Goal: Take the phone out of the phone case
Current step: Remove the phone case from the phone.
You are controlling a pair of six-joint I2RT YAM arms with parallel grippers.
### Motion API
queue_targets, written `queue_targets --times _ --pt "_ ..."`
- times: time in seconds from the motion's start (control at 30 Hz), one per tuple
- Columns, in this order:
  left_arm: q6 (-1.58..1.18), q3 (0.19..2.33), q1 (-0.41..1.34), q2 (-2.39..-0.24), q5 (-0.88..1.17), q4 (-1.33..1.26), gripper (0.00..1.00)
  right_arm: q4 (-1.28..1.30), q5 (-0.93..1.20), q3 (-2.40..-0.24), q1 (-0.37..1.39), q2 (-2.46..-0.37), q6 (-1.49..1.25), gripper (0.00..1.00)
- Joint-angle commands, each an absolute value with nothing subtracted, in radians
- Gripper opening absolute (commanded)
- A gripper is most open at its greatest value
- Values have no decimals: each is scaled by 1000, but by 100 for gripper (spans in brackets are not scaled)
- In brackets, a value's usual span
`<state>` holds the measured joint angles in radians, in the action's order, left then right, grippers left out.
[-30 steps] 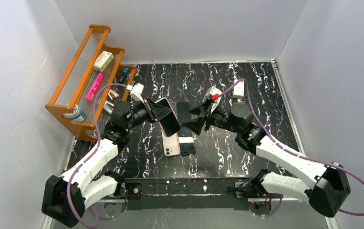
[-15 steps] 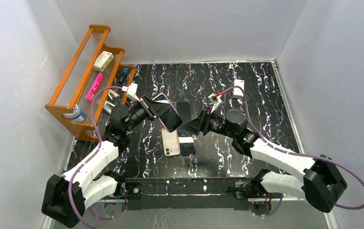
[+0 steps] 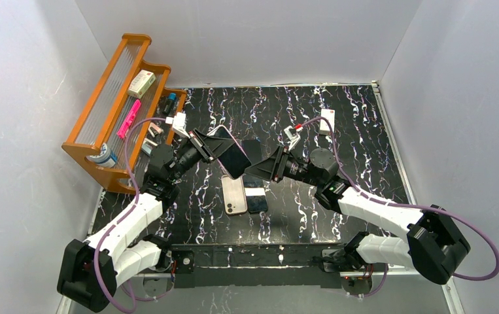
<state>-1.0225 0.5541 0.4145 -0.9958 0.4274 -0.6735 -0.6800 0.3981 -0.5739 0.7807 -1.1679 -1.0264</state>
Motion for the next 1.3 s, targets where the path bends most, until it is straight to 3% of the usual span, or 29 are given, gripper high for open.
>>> queue_targets --times 0.0,0.23,0.6,0.97,1.07,1.27 --pt "-1076 562 417 -980 472 -789 0 -809 408 -575 775 -1172 -1054 57" --pt "-1203 550 427 -980 521 -905 0 -879 406 -577 752 -1185 -1047 57" --pt "-1180 581 541 -1044 558 -918 0 -935 514 -683 742 -1247 -1000 53" --pt "-1118 622 622 -1098 622 -918 0 -965 525 -714 722 -1296 -1006 40" --pt "-1108 608 623 -1095 626 -920 7 -1004 534 -701 711 -1299 -1032 31" --pt "-986 623 621 -1035 551 -781 39 -1010 554 -677 673 -1281 -1068 7"
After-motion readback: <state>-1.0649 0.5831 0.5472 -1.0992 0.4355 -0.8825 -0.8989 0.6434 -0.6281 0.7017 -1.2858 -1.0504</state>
